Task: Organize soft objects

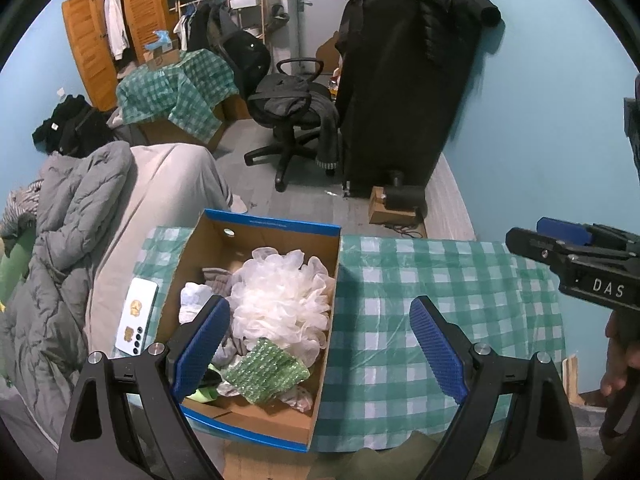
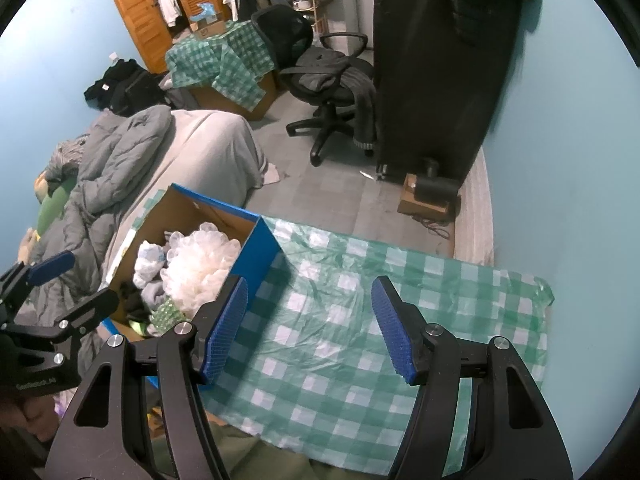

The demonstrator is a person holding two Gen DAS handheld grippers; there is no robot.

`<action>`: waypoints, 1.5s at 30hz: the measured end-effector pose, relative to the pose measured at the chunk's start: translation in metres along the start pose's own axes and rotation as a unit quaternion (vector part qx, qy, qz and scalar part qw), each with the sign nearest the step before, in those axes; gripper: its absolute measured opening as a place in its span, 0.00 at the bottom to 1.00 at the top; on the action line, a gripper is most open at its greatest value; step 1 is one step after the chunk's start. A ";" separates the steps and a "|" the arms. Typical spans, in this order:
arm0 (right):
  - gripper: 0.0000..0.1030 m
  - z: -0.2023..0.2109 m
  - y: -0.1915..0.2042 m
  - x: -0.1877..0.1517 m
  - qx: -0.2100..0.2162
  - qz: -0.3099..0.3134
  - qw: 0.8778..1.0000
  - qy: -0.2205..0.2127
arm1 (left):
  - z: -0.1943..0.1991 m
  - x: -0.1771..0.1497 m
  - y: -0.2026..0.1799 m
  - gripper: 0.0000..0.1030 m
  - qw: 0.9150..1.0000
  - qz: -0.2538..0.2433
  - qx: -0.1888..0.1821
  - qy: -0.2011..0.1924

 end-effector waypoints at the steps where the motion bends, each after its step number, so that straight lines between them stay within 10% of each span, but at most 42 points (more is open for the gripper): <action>1: 0.62 0.000 -0.001 0.000 -0.001 -0.001 1.000 -0.001 | 0.000 -0.001 -0.001 0.90 1.000 -0.002 0.001 0.001; 45: 0.62 -0.001 0.000 0.003 0.003 0.004 1.000 -0.001 | 0.006 -0.016 -0.003 0.90 1.000 0.002 0.020 0.010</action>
Point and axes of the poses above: each gripper's, at about its wrist camera, not at the fingertips, and z roughly against the way its jaws point, y to its left, x to its top, the point moved 7 cm from there along -z, roughly the way its jaws point, and after that the axes turned 10 degrees about z, right-handed, at the moved point
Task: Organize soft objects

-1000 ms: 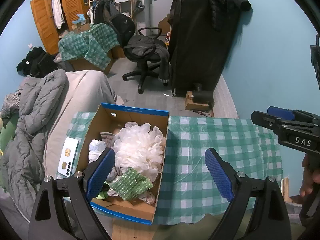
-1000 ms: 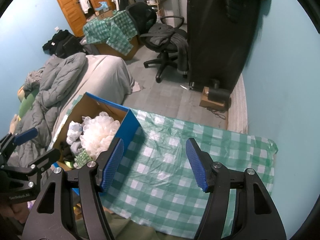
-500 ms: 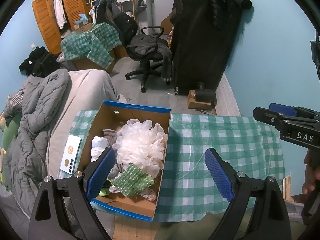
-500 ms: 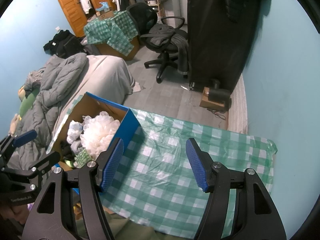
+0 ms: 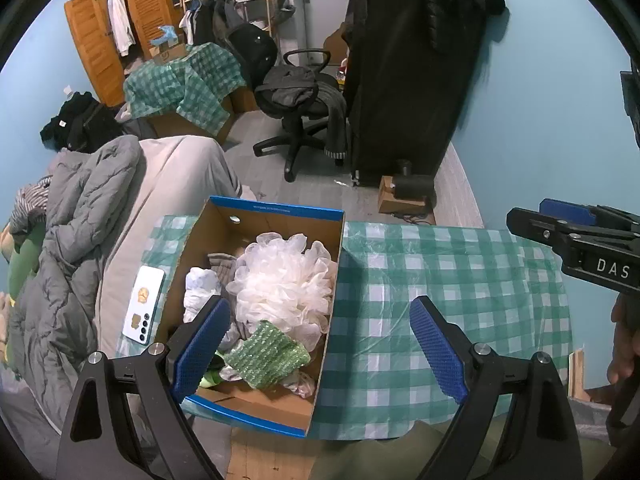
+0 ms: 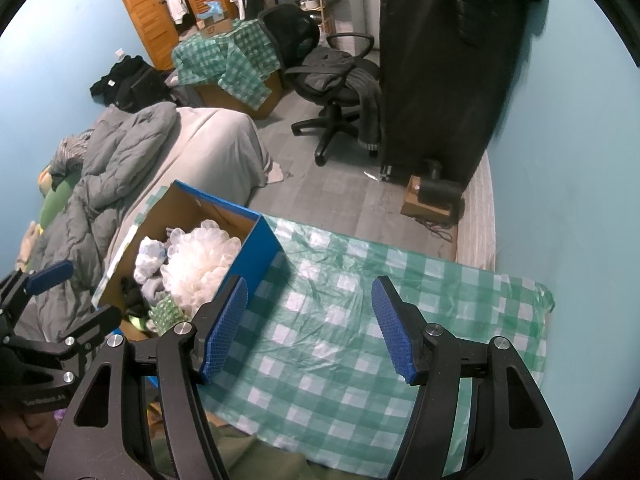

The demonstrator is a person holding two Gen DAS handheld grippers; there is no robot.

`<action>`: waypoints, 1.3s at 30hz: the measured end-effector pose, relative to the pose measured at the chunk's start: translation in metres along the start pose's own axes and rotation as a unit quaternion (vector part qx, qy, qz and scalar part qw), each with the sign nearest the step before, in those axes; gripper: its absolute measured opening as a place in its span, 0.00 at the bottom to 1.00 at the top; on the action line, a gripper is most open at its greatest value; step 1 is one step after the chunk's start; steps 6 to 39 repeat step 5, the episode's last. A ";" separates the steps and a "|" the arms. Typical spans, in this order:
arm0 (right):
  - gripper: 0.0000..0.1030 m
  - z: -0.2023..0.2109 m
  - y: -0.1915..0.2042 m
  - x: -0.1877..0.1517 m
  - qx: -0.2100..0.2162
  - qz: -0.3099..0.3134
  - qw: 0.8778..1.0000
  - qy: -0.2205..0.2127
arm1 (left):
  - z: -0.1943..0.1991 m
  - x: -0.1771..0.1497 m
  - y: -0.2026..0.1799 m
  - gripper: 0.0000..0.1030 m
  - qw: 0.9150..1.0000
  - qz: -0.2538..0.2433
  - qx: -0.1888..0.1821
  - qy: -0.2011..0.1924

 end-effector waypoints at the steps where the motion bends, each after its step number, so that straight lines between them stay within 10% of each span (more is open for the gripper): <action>1: 0.62 0.000 -0.001 0.000 0.000 0.001 1.000 0.000 | 0.000 0.001 -0.001 0.90 1.000 0.000 0.000 -0.001; 39: 0.62 0.000 0.000 0.000 0.000 -0.001 1.000 0.000 | 0.000 0.001 0.000 0.90 1.000 0.001 0.001 -0.001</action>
Point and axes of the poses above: each gripper's, at about its wrist camera, not at the fingertips, and z roughly against the way its jaws point, y to its left, x to its top, the point moved 7 cm from there along -z, roughly the way its jaws point, and after that the axes turned 10 degrees about z, right-handed, at the moved point
